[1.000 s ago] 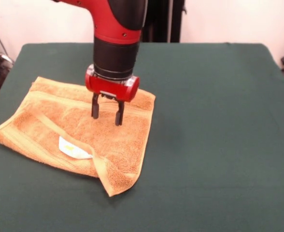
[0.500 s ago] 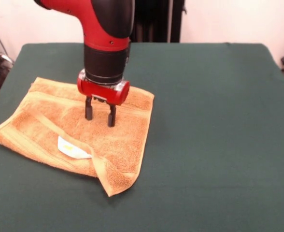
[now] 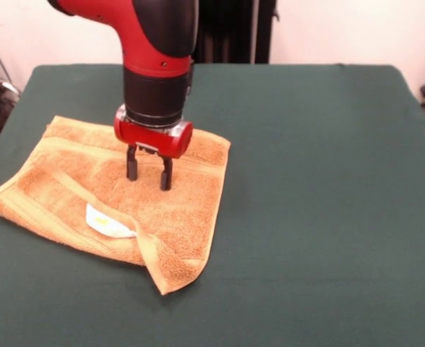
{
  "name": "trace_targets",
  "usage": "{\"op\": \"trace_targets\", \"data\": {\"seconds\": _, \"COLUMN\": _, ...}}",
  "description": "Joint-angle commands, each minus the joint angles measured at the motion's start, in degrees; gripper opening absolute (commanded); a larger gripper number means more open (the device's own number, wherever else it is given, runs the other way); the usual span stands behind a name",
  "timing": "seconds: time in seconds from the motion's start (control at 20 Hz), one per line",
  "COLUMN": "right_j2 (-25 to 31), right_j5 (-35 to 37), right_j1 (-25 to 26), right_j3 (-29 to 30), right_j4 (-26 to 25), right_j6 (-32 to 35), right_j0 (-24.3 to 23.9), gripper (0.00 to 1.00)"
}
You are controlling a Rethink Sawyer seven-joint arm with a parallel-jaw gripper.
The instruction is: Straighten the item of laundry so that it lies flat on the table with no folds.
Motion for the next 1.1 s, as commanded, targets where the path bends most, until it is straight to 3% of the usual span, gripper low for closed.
{"op": "trace_targets", "data": {"seconds": 0.05, "right_j2": 4.7, "right_j5": 4.3, "right_j1": 6.8, "right_j3": -3.3, "right_j4": -1.3, "right_j6": 3.7, "right_j0": -2.8, "gripper": 1.00}}
{"op": "trace_targets", "data": {"seconds": 0.7, "right_j2": 2.0, "right_j5": 18.7, "right_j1": 2.5, "right_j3": -11.2, "right_j4": -1.9, "right_j6": 1.6, "right_j0": -2.8, "gripper": 1.00}}
{"op": "trace_targets", "data": {"seconds": 1.1, "right_j2": 2.0, "right_j5": 18.9, "right_j1": 3.6, "right_j3": -12.8, "right_j4": -1.5, "right_j6": 4.4, "right_j0": -1.8, "gripper": 1.00}}
